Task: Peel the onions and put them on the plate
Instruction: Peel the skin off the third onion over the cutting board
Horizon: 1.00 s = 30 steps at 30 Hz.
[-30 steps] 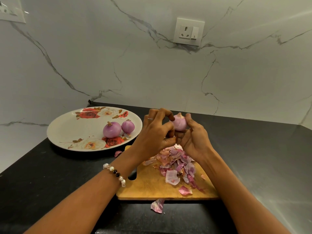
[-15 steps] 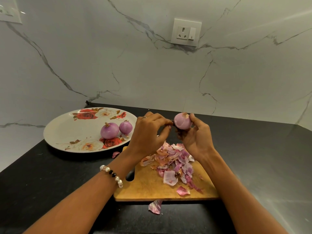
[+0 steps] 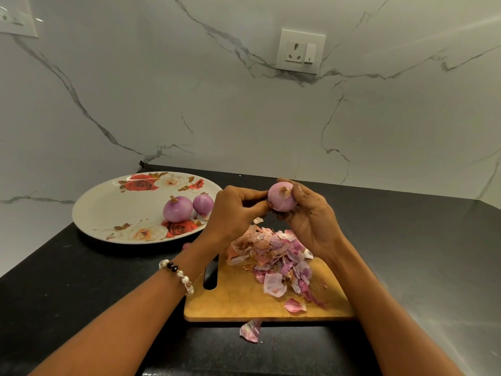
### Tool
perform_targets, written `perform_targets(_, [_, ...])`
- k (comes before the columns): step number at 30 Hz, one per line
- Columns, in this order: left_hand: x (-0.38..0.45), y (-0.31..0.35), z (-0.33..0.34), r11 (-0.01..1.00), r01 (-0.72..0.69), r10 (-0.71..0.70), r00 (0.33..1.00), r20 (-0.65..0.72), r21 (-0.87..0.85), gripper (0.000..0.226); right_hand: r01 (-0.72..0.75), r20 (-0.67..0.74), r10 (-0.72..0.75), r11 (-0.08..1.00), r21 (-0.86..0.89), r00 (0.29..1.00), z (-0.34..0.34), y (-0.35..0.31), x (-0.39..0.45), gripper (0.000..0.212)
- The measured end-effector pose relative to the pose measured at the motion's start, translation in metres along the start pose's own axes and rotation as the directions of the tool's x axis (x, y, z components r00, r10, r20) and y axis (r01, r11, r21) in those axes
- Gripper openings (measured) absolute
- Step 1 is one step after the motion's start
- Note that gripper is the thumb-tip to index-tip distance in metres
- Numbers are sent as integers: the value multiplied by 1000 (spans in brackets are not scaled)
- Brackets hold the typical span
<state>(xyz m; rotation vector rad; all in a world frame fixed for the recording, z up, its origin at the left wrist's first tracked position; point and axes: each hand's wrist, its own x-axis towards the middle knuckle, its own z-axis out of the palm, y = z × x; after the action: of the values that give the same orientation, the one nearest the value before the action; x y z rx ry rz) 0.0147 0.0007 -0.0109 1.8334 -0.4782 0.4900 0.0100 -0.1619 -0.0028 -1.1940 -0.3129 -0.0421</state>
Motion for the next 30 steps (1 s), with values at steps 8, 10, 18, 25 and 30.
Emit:
perform_targets(8, [-3, 1, 1, 997, 32, -32, 999, -12, 66, 30, 36, 74, -26, 989, -146, 997, -1, 2, -2, 35])
perform_targets(10, [-3, 1, 1, 995, 38, -35, 999, -39, 96, 30, 61, 92, -44, 979, -192, 995, -1, 3, -2, 34])
perform_targets(18, [-4, 0, 2, 990, 108, -99, 990, -97, 87, 27, 86, 116, -60, 969, -231, 991, -1, 5, -1, 27])
perform_targets(25, [-2, 3, -4, 995, 60, -53, 995, -84, 80, 22, 12, 6, -12, 1000, 0, 1000, 1, -1, -1, 31])
perform_targets(30, [-1, 4, -3, 996, 53, -46, 992, -117, 65, 15, 17, -124, -14, 1000, 23, 992, -3, -3, 1, 31])
